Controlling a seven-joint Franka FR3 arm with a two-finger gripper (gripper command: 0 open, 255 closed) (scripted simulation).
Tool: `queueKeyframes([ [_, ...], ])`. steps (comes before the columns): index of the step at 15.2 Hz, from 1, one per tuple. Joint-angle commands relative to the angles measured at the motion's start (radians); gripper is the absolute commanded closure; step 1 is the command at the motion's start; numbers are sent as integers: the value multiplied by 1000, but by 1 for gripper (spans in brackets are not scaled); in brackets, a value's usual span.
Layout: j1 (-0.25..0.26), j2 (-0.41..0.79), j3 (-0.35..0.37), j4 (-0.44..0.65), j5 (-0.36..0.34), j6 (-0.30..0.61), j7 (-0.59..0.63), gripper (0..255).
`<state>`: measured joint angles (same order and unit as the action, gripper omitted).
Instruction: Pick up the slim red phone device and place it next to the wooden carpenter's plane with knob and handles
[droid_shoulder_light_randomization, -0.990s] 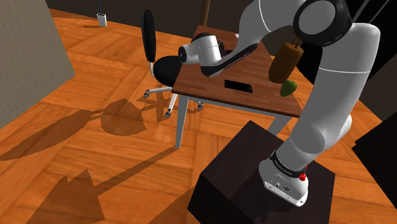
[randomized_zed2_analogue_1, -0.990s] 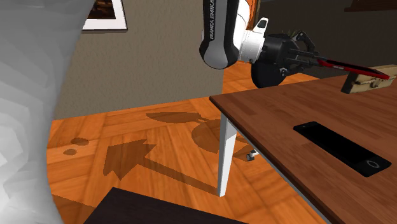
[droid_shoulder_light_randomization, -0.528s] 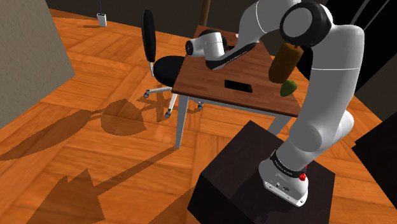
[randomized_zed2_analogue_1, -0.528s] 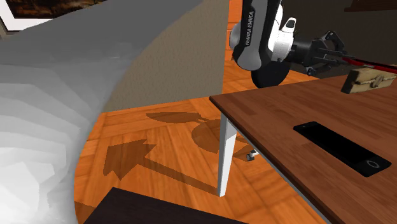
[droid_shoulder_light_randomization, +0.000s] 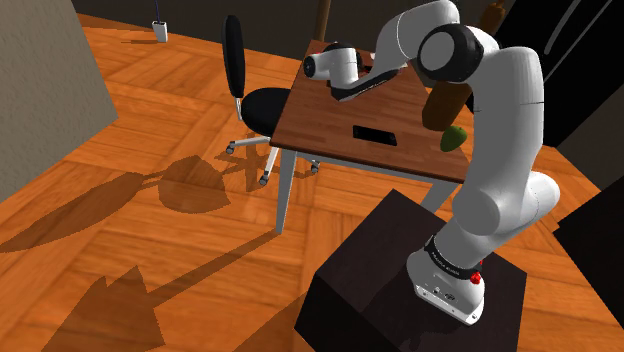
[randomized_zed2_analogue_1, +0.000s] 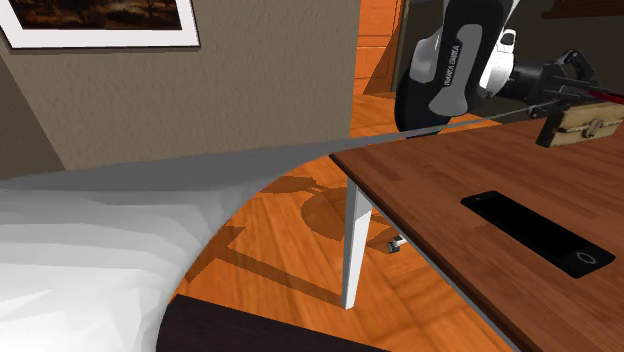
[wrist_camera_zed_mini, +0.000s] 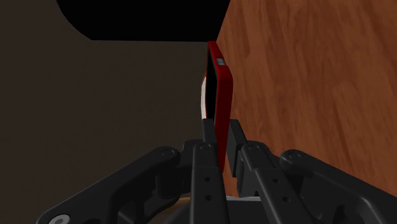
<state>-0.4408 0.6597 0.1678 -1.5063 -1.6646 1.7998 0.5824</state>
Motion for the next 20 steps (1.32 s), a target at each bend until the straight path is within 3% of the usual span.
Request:
queueKeyframes([
  [1,-17,52,-9,90,-8,29,-39,255],
  [20,-6,218,-31,146,-52,33,75,255],
])
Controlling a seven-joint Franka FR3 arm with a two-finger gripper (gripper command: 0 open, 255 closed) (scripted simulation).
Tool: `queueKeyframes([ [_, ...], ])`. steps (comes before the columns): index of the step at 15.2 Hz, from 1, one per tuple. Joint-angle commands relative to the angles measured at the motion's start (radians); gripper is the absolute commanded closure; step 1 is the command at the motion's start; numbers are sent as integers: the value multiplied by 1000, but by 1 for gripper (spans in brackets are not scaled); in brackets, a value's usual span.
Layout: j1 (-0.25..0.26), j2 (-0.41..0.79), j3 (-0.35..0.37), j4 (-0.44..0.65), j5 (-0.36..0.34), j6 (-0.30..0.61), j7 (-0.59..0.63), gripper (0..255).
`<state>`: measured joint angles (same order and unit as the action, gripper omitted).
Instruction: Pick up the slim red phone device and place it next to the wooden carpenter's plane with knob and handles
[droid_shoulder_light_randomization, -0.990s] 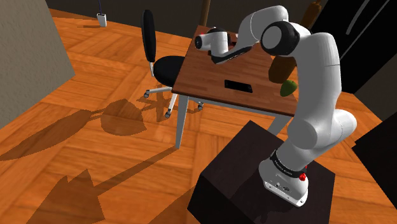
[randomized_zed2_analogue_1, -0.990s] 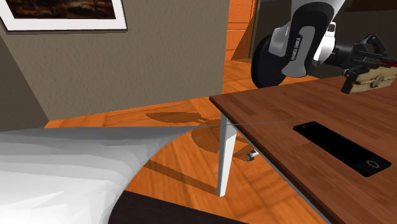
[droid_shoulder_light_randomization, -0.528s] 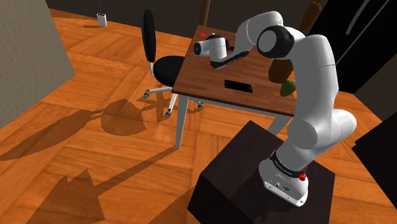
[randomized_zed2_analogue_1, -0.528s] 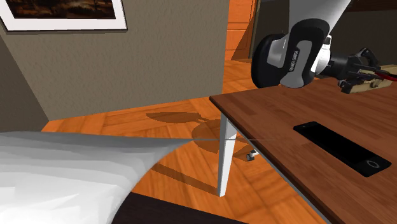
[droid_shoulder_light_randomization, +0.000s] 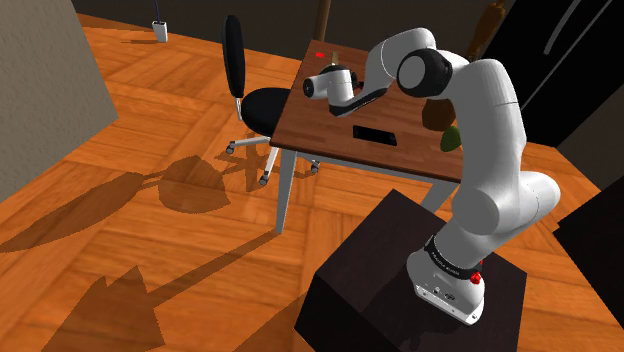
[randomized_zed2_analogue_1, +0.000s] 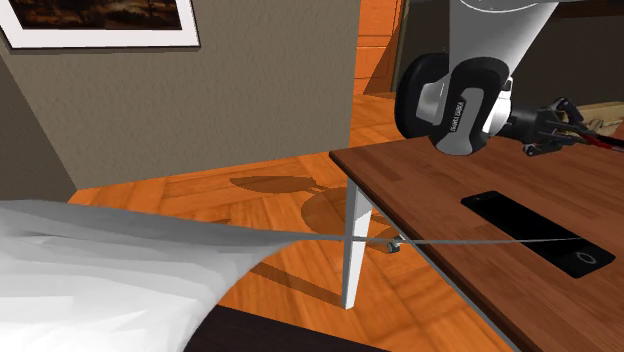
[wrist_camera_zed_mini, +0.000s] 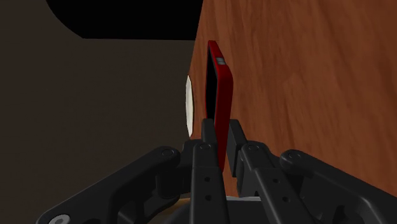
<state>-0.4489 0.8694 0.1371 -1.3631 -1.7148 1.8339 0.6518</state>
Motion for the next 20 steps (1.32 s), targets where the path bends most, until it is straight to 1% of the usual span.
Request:
queueKeyframes([
  [1,3,17,-2,6,-3,-2,12,255],
  [12,6,133,-2,64,-31,-9,70,255],
  [19,-17,135,33,63,-56,-26,67,255],
  [20,-21,150,31,84,-58,-19,62,0],
])
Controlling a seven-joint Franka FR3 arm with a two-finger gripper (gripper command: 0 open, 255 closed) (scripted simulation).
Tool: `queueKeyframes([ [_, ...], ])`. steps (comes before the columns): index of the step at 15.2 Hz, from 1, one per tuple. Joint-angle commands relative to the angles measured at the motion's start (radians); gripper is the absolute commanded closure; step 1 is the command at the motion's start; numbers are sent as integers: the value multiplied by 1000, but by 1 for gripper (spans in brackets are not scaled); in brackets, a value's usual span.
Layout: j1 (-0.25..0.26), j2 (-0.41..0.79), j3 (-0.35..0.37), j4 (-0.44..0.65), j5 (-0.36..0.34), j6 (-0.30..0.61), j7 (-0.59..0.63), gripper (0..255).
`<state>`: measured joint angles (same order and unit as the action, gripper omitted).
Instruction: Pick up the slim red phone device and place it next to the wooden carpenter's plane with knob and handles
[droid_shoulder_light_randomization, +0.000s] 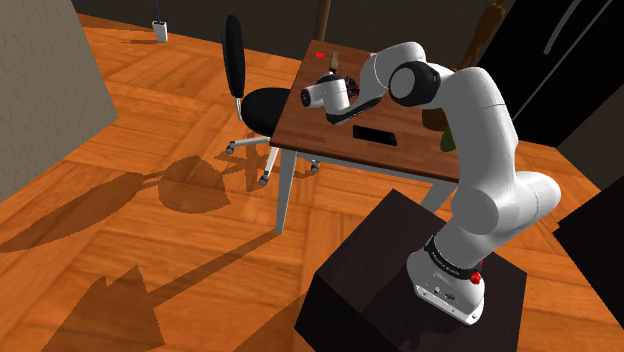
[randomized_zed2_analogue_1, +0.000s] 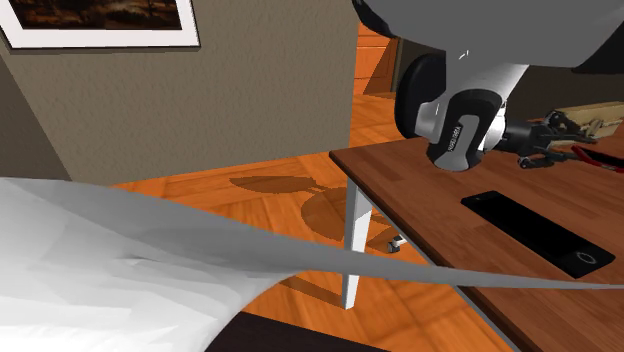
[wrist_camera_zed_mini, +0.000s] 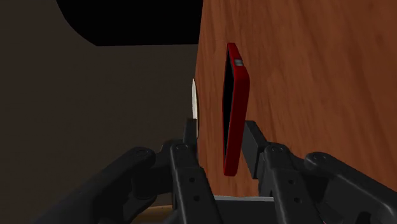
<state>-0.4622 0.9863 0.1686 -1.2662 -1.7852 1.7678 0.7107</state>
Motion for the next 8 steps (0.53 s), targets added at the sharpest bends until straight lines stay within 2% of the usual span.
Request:
queueKeyframes([
  [1,2,48,4,12,17,38,-9,0],
  [3,6,55,2,-7,14,31,16,0],
  [4,19,77,10,53,23,26,-23,0],
  [5,-55,27,79,-36,-39,4,2,0],
  [8,-60,-5,165,-104,-56,-84,16,0],
])
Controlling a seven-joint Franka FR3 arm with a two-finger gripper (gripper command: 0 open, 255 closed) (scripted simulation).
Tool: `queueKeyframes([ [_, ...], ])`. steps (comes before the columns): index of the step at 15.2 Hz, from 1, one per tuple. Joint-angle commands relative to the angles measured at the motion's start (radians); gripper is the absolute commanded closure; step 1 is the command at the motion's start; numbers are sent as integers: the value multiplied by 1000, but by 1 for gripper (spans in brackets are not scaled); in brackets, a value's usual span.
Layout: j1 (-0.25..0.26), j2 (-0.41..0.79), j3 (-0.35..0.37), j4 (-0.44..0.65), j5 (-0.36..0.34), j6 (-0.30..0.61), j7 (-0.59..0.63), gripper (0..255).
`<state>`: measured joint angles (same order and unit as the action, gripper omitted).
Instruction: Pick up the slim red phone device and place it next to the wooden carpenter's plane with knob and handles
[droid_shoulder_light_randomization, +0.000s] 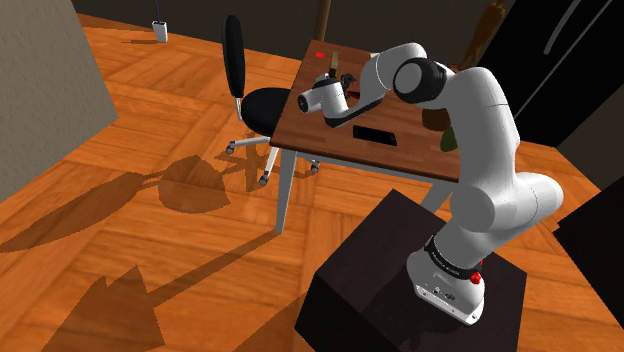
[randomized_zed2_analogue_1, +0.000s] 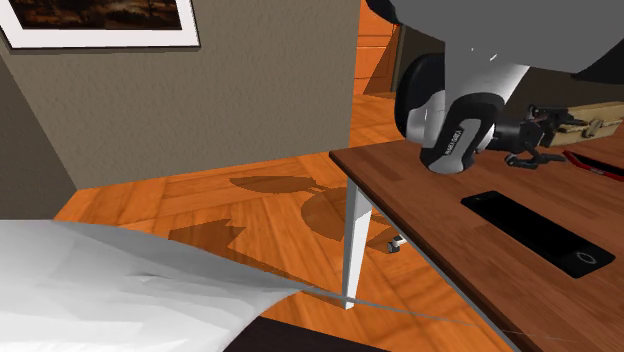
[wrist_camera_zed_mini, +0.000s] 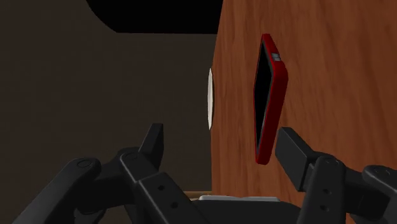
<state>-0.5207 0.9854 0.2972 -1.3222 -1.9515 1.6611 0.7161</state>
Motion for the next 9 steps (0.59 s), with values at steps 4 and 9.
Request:
queueKeyframes([
  [4,-49,5,126,-66,59,-33,5,0],
  [9,-121,35,234,-71,-19,-87,-11,0],
])
